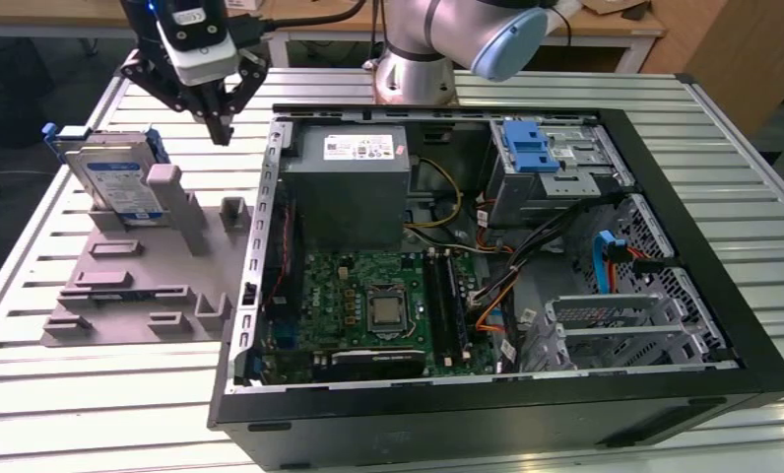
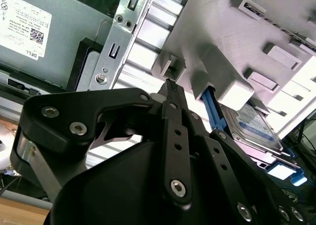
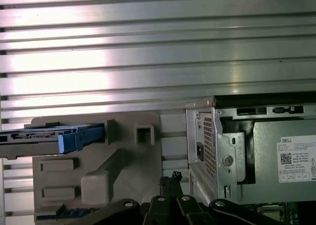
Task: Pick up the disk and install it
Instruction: 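Reach for the disk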
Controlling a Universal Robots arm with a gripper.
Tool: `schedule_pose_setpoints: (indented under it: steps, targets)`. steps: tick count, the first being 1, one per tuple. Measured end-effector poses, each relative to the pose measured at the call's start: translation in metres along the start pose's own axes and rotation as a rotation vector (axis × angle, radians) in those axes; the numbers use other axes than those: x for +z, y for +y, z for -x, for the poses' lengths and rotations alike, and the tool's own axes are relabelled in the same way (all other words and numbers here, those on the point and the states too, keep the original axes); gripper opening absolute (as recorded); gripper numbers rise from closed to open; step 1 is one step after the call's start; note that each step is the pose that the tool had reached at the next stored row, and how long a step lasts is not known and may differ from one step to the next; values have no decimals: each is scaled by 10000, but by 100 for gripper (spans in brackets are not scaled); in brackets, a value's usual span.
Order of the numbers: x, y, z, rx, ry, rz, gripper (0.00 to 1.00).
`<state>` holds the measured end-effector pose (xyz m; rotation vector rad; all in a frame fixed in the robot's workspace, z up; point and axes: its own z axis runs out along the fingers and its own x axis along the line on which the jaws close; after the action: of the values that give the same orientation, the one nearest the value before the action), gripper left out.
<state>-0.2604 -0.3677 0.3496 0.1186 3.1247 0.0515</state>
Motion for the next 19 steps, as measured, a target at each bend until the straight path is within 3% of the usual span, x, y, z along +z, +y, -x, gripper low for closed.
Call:
schedule_pose_setpoints:
  steps: [10,19]
  targets:
    - [22,1,-19,0,18,-1,11]
    - [34,32,-97,1,18,-1,11]
